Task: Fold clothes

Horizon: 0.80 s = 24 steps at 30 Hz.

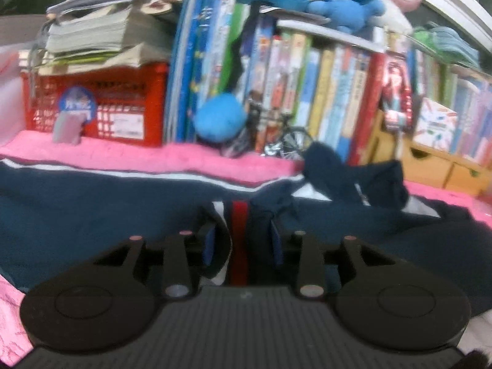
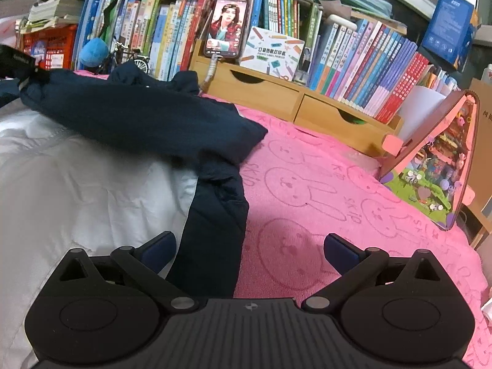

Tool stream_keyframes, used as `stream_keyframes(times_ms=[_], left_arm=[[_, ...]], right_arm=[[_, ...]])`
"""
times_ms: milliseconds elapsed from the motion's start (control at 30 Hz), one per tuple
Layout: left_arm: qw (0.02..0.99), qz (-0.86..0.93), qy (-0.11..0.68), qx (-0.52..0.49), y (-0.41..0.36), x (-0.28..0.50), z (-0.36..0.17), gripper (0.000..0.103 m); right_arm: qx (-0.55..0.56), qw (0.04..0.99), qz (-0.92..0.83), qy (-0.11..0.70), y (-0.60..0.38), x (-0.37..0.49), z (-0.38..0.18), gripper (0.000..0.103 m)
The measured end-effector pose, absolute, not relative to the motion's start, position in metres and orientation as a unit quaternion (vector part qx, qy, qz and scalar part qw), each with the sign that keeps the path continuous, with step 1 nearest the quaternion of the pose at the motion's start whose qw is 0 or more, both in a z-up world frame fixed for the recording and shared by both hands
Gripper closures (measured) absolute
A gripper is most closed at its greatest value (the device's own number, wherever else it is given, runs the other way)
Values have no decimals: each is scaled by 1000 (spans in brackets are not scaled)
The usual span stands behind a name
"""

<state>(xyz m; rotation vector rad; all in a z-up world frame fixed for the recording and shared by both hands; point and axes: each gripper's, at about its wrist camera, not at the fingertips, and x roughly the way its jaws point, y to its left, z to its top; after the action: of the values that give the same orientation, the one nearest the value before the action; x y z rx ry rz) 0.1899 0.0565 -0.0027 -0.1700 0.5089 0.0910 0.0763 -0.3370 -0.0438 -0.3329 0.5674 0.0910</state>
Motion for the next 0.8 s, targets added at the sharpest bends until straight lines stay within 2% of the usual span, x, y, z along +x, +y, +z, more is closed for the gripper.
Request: stream_keyframes(times_ms=[200, 333, 367, 433, 500, 567, 633, 700, 800], left_arm=[[972, 14, 222, -80, 44, 174, 12, 70], [990, 45, 90, -102, 54, 132, 51, 77], [991, 53, 56, -107, 57, 122, 61, 87], [991, 81, -7, -108, 64, 102, 79, 88], [991, 90, -10, -102, 77, 98, 85, 88], [990, 74, 38, -113, 88, 107, 80, 85], [983, 42, 115, -136, 96, 123, 65, 71], [970, 12, 182, -160, 100, 136, 48, 39], [954, -12, 245, -175, 90, 150, 17, 26]], right_arm=[[-205, 944, 47, 254, -307, 87, -34, 0], [-199, 945, 62, 252, -289, 111, -24, 0], [-203, 943, 59, 256, -286, 116, -27, 0], [-210, 940, 52, 263, -282, 124, -31, 0], [-217, 937, 45, 270, -277, 133, -36, 0], [-230, 934, 46, 271, -273, 134, -41, 0], [-237, 933, 48, 265, -270, 132, -42, 0], [-233, 934, 50, 265, -270, 129, -42, 0], [-218, 937, 50, 267, -274, 125, -42, 0]])
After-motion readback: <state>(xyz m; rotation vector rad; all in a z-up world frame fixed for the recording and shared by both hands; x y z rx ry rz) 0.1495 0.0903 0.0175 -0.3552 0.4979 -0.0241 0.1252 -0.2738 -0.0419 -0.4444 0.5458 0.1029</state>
